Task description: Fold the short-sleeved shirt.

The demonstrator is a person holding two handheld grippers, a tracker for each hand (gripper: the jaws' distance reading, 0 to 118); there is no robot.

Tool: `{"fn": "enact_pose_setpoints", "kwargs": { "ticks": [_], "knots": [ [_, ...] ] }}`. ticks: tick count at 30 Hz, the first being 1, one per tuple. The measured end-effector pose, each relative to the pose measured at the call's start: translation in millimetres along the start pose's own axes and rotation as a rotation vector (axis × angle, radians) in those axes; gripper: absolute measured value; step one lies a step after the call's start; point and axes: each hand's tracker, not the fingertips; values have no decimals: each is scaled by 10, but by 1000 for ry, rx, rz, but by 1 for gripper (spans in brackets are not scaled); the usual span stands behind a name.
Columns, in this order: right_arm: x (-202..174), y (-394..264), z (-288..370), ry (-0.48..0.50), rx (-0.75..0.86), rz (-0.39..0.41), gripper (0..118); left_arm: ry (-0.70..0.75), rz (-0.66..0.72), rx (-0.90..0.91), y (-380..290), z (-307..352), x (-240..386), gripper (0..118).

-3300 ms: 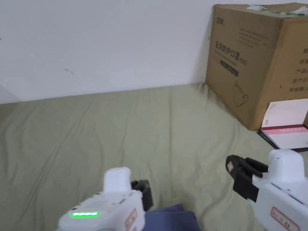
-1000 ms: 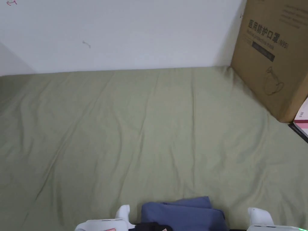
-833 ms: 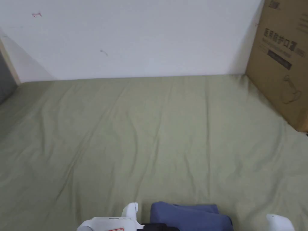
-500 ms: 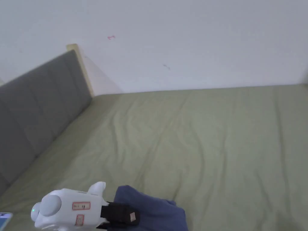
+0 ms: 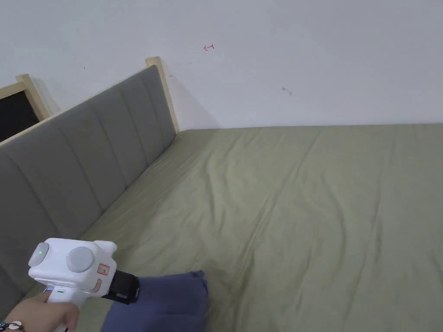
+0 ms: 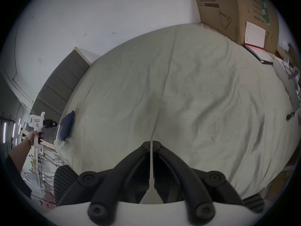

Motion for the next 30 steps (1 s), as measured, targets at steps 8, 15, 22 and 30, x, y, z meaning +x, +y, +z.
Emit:
{"fn": "enact_pose_setpoints", "kwargs": {
  "ticks": [8, 15, 22, 30],
  "knots": [
    [14, 27, 80, 11, 65, -16, 2, -18, 36, 352, -274, 547, 299, 112],
    [-37, 68, 165, -10, 95, 35, 2, -485, 50, 306, -767, 858, 1792, 90],
    [-258, 227, 610, -10, 302, 144, 2, -602, -15, 673, -918, 1597, 3038, 7],
    [-600, 374, 1366, -50, 833, 320, 2, -491, 33, 1085, -984, 2458, 3489, 7]
  ]
}}
